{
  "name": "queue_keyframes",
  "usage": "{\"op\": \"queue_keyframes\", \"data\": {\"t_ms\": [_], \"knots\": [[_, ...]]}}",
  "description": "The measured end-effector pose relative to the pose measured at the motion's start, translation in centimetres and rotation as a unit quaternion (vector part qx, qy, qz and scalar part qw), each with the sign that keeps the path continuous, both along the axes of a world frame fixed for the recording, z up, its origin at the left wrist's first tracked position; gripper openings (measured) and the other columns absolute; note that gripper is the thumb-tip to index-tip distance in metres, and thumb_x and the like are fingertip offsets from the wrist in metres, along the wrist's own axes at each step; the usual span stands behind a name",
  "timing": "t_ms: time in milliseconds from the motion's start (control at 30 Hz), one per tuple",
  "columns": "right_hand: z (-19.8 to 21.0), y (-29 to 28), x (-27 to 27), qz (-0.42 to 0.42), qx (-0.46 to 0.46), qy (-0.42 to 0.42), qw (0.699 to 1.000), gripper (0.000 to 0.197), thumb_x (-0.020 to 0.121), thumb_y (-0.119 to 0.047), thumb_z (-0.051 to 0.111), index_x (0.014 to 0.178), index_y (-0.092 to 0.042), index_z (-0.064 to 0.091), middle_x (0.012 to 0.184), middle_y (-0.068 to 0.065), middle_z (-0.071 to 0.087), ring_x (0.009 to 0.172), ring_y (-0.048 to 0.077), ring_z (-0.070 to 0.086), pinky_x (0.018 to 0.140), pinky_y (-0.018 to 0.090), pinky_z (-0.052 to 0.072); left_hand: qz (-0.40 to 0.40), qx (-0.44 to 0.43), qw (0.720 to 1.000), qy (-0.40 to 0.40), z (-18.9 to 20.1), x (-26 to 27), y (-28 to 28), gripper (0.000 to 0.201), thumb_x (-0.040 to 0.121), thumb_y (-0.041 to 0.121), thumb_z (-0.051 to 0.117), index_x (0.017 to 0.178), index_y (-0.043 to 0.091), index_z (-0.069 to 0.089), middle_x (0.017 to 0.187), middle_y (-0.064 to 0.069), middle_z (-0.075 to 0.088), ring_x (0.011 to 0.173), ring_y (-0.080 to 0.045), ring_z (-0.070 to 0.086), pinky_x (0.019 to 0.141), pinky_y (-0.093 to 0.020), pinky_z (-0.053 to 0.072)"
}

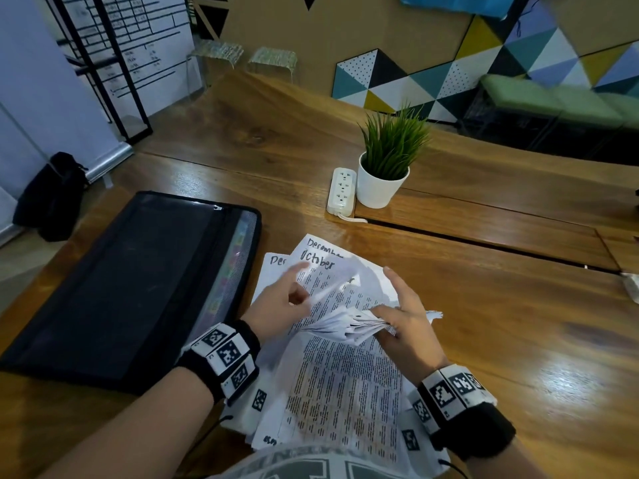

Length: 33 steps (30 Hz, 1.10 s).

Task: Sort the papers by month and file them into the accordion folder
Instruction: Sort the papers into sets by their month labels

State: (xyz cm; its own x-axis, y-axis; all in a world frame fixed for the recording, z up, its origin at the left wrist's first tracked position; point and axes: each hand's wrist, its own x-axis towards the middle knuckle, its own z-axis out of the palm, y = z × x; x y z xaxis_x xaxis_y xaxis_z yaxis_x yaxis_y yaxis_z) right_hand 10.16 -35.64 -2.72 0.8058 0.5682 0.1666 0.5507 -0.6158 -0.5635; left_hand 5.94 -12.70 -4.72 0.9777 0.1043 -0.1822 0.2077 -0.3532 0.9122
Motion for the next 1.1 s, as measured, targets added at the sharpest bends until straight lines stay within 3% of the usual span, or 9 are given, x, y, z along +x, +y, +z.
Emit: {"op": "queue_keyframes", "data": {"t_ms": [100,200,333,433,533,600,767,900,1100], "knots": [[0.2,-0.1,0.6,0.043,-0.016,-0.021,0.999,0.030,0.070,0.001,0.073,0.092,-0.018,0.072,0.148,0.004,0.020,0.139,0.029,0.017,0.111,0.042,0.012,-0.027,0.002,0.999,0.018,-0.6,-0.8,-0.2,0.016,0.083,0.014,0.067,0.084,0.030,0.067,0.089,0.010,0.063,0.085,-0.006,0.060,0.082,-0.027,0.046],[0.5,0.1,1.4,0.083,-0.051,0.010,0.995,0.031,0.074,0.003,0.067,0.095,-0.018,0.070,0.147,-0.003,0.022,0.139,0.023,0.013,0.114,0.040,0.013,-0.010,-0.100,0.994,0.041,-0.2,-1.1,-0.2,0.005,0.079,0.011,0.067,0.079,0.017,0.068,0.089,0.004,0.066,0.082,-0.008,0.064,0.080,-0.026,0.049],[1.3,0.3,1.8,0.107,-0.082,0.070,0.988,0.017,0.086,-0.015,0.057,0.099,-0.015,0.068,0.117,0.000,0.063,0.116,0.018,0.053,0.101,0.029,0.039,0.009,-0.134,0.989,0.062,0.5,-0.7,0.3,0.021,0.091,0.019,0.056,0.077,0.014,0.071,0.100,-0.003,0.069,0.098,-0.012,0.060,0.092,-0.026,0.042],[1.9,0.3,1.4,0.117,-0.074,0.069,0.988,0.019,0.083,-0.016,0.054,0.096,-0.017,0.067,0.101,-0.002,0.065,0.096,0.014,0.059,0.084,0.032,0.048,0.116,-0.019,0.992,0.050,-0.5,0.6,0.8,0.032,0.095,0.032,0.051,0.104,0.007,0.069,0.115,0.001,0.063,0.105,-0.010,0.056,0.094,-0.026,0.038],[1.4,-0.2,1.2,0.128,-0.058,0.065,0.988,0.029,0.076,0.003,0.060,0.097,-0.015,0.068,0.123,-0.006,0.054,0.109,0.012,0.054,0.091,0.013,0.040,0.128,0.071,0.983,0.114,-1.2,1.4,1.1,0.049,0.092,0.022,0.057,0.136,0.005,0.044,0.131,-0.008,0.055,0.117,-0.022,0.054,0.095,-0.029,0.040],[0.8,-0.4,1.1,0.103,-0.038,0.087,0.990,0.039,0.073,0.010,0.059,0.099,-0.018,0.066,0.135,-0.003,0.042,0.113,0.012,0.051,0.090,0.008,0.037,0.136,0.066,0.981,0.120,-1.4,1.7,1.2,0.050,0.090,0.016,0.059,0.136,0.007,0.043,0.126,-0.009,0.058,0.110,-0.022,0.057,0.089,-0.028,0.043],[1.8,0.0,0.9,-0.001,0.130,0.271,0.954,0.061,0.072,-0.003,0.062,0.119,-0.041,0.054,0.127,0.006,0.047,0.112,0.030,0.055,0.082,0.029,0.050,0.180,0.075,0.981,-0.002,-0.4,1.3,1.0,0.011,0.085,0.011,0.067,0.095,0.012,0.072,0.089,0.001,0.068,0.082,-0.013,0.061,0.079,-0.021,0.047],[1.3,-0.3,0.9,0.063,0.022,0.117,0.991,0.061,0.081,-0.007,0.062,0.134,-0.025,0.039,0.139,0.003,0.039,0.124,0.019,0.043,0.093,-0.002,0.026,0.052,-0.037,0.998,-0.001,0.2,0.3,1.0,0.013,0.077,0.001,0.074,0.077,0.015,0.073,0.085,-0.004,0.073,0.081,-0.013,0.067,0.081,-0.025,0.054],[0.9,-0.5,1.7,0.112,-0.010,-0.036,0.993,0.034,0.062,0.004,0.078,0.089,-0.015,0.073,0.117,-0.012,0.052,0.109,0.004,0.038,0.094,0.032,0.034,-0.006,-0.064,0.998,0.017,0.0,-0.2,1.1,0.015,0.073,0.012,0.079,0.067,0.012,0.066,0.066,0.004,0.068,0.064,-0.004,0.061,0.065,-0.021,0.049]]}}
